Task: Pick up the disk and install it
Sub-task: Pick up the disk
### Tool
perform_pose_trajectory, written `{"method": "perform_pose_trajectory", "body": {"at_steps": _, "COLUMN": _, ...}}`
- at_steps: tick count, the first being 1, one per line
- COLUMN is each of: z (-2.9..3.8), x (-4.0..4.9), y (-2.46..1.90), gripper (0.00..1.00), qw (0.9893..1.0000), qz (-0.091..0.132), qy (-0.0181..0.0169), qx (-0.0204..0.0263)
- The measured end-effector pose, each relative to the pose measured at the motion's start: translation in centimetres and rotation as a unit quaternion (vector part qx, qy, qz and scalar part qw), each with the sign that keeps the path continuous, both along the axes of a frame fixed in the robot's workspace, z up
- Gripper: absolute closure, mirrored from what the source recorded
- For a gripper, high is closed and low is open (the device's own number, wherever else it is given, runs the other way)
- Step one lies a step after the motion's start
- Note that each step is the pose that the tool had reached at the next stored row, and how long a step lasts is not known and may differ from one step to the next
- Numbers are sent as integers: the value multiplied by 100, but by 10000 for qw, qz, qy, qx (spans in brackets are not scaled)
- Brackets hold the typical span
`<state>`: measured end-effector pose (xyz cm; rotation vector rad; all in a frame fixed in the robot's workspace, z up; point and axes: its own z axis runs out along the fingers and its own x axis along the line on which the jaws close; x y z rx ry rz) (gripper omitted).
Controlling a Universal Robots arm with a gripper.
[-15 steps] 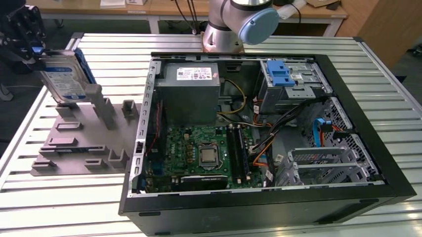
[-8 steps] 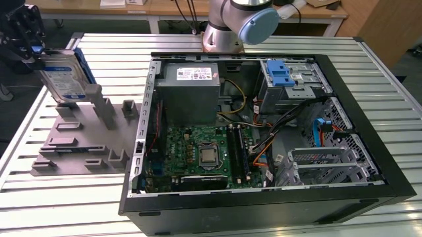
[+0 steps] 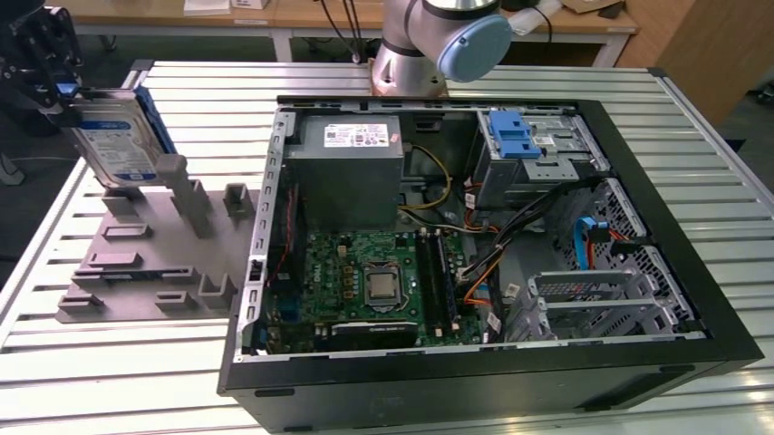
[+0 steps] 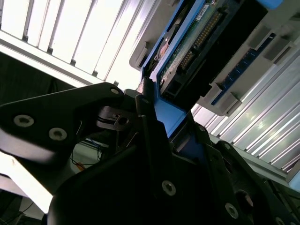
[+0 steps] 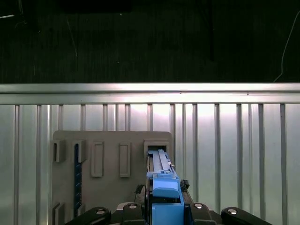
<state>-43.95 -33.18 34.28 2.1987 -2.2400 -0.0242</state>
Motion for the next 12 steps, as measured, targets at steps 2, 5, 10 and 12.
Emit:
{"method": "perform_pose_trajectory", "body": {"at_steps": 2, "z": 11, "x": 0, "y": 0, "gripper": 64, "qw": 10000, "qz": 0, "qy": 1, "qx": 0}}
{"method": "perform_pose_trajectory", "body": {"at_steps": 5, "z": 18, "x": 0, "y": 0, "gripper": 64, "qw": 10000, "qz": 0, "qy": -1, "qx": 0}}
{"method": "perform_pose_trajectory", "body": {"at_steps": 10, "z": 33, "x": 0, "y": 0, "gripper": 64, "qw": 10000, "qz": 0, "qy": 0, "qx": 0}}
{"method": "perform_pose_trajectory", "body": {"at_steps": 12, "z": 41, "x": 0, "y": 0, "gripper": 64, "qw": 10000, "qz": 0, "qy": 0, "qx": 0}}
